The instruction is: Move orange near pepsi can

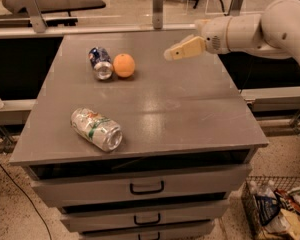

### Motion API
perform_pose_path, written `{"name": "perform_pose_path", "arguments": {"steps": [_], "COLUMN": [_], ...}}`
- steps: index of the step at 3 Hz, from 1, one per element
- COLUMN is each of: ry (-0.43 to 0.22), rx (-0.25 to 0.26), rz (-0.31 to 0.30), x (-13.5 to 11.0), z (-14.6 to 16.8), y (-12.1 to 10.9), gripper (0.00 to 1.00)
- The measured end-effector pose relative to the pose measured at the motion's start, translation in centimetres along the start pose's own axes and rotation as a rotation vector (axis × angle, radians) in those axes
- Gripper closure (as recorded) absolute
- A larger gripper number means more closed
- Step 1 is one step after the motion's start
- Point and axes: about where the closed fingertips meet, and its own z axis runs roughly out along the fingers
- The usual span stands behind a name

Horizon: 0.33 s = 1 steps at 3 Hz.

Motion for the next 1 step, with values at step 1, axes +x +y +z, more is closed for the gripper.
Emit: {"name": "perform_pose_path", "arguments": {"steps": [1], "ry": [-0.025], "rx": [0.038], "rz": [0.006], "x": [-0.28], "z": [-1.81], "y": [-1.04], "gripper": [0.00]}}
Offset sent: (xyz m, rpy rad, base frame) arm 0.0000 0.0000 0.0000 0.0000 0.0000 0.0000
